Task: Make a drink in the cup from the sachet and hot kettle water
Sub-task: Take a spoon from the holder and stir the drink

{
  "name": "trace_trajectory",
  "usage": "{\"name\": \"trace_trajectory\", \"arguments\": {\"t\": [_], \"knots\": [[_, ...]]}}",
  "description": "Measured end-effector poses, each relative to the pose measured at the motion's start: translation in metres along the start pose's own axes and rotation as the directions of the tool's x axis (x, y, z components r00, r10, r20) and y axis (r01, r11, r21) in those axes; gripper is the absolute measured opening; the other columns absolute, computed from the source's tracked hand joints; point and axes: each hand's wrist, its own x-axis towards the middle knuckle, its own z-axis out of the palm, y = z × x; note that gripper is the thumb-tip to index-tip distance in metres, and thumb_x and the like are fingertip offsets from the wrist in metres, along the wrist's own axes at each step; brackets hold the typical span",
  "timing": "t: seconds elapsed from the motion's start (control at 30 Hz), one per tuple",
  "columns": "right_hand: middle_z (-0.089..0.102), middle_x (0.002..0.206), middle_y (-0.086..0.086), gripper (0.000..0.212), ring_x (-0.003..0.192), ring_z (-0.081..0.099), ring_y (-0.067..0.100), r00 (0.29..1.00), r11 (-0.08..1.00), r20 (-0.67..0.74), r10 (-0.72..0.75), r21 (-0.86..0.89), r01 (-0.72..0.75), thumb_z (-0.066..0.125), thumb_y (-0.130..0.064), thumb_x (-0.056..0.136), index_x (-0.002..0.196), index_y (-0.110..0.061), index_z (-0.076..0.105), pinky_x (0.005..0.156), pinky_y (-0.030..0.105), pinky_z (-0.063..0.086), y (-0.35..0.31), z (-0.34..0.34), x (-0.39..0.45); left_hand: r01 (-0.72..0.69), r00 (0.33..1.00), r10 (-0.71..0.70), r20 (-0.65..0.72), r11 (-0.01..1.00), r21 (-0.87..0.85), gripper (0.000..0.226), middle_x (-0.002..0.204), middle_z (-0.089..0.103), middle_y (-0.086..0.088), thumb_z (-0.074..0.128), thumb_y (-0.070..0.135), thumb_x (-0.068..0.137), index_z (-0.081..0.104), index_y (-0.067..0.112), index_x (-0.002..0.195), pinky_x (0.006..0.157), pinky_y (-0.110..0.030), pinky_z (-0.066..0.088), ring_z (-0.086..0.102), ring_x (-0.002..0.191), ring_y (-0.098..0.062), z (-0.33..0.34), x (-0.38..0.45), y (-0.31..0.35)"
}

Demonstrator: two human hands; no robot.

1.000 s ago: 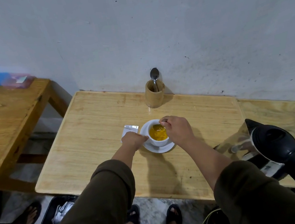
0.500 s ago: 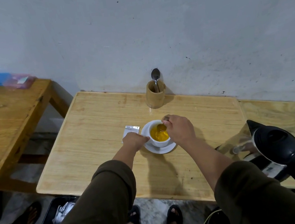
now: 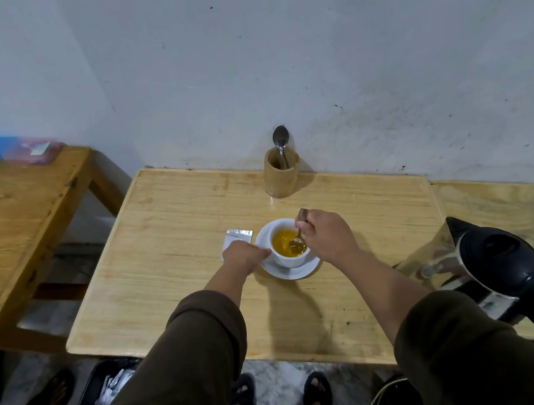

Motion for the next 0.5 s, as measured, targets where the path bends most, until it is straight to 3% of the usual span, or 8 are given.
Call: {"name": "trace_trajectory", "arguments": {"t": [0.1, 0.23, 0.37, 0.5], "knots": [[0.07, 0.104, 0.006, 0.026, 0.097, 0.061, 0.025, 0.999, 1.0, -0.043, -0.014, -0.014, 0.013, 0.043, -0.022, 0.096, 0.104, -0.016, 0.067, 0.08, 0.035, 0.048, 0.001, 0.0019, 0.0001, -0.007, 1.0, 0.007, -0.005, 1.0, 0.019, 0.052, 0.127, 0.064, -0.009, 0.058, 0.044, 0.089, 0.062, 0.008, 0.126, 0.099, -0.028, 0.044, 0.058, 0.119, -0.024, 0.0001, 0.0004, -0.0005], [0.072, 0.11, 0.005, 0.026, 0.102, 0.063, 0.024, 1.0, 0.997, 0.007, -0.029, 0.076, 0.028, 0.048, -0.023, 0.095, 0.109, -0.018, 0.069, 0.089, 0.034, 0.05, -0.0011, 0.0064, -0.0036, -0.011, 1.0, 0.011, 0.002, 1.0, 0.018, 0.051, 0.127, 0.064, -0.01, 0.058, 0.043, 0.089, 0.063, 0.007, 0.125, 0.092, -0.026, 0.044, 0.059, 0.119, -0.024, 0.0002, 0.0011, -0.0007], [0.074, 0.103, 0.006, 0.02, 0.098, 0.065, 0.023, 0.998, 0.983, 0.054, -0.012, 0.183, 0.002, 0.055, -0.019, 0.092, 0.103, -0.015, 0.071, 0.087, 0.034, 0.051, -0.0027, 0.006, -0.0089, -0.012, 1.0, 0.012, 0.003, 1.0, 0.024, 0.05, 0.127, 0.064, -0.01, 0.058, 0.042, 0.089, 0.063, 0.008, 0.125, 0.09, -0.025, 0.044, 0.059, 0.118, -0.024, 0.0004, 0.001, -0.0006], [0.073, 0.09, 0.017, 0.015, 0.085, 0.065, 0.027, 0.991, 0.959, 0.128, 0.024, 0.276, -0.059, 0.063, -0.019, 0.087, 0.09, -0.007, 0.072, 0.075, 0.032, 0.049, -0.0075, 0.0, -0.0098, -0.023, 1.0, 0.023, 0.007, 0.999, 0.04, 0.05, 0.126, 0.064, -0.011, 0.056, 0.042, 0.09, 0.063, 0.006, 0.125, 0.09, -0.027, 0.044, 0.059, 0.118, -0.025, 0.001, 0.0016, -0.0002]]}}
